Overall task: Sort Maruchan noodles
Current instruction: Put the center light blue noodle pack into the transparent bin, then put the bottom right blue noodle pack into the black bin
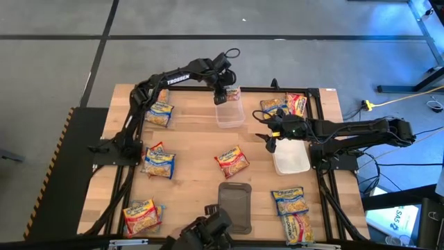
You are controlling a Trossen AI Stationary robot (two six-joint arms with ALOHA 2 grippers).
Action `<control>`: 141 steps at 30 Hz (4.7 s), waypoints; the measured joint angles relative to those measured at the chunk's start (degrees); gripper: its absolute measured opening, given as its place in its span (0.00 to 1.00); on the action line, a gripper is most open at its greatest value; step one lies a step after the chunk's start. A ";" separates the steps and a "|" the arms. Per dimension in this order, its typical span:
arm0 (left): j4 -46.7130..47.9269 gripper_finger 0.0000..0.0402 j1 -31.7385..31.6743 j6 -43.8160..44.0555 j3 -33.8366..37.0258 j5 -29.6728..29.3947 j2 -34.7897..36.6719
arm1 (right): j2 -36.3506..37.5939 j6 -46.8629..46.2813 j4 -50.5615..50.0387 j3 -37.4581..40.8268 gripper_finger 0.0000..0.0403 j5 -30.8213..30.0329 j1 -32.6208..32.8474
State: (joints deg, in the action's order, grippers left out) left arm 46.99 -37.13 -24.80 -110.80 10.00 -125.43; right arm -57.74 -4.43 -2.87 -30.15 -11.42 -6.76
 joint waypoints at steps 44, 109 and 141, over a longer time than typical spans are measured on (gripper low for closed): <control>-7.16 0.43 0.00 6.26 3.28 -11.51 0.22 | -4.31 -0.21 0.24 -0.07 0.67 0.09 -0.02; -28.80 0.43 63.84 42.01 22.80 -29.70 17.05 | -17.09 -36.84 -4.13 -14.37 0.67 -4.46 56.56; -31.29 0.43 66.75 46.80 28.98 -32.02 17.00 | -24.10 -69.40 -34.62 -14.79 0.67 -2.85 61.66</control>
State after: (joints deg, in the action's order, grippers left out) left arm 15.70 29.62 22.00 -81.82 -22.02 -108.42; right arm -81.84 -73.83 -37.50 -44.94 -14.27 54.90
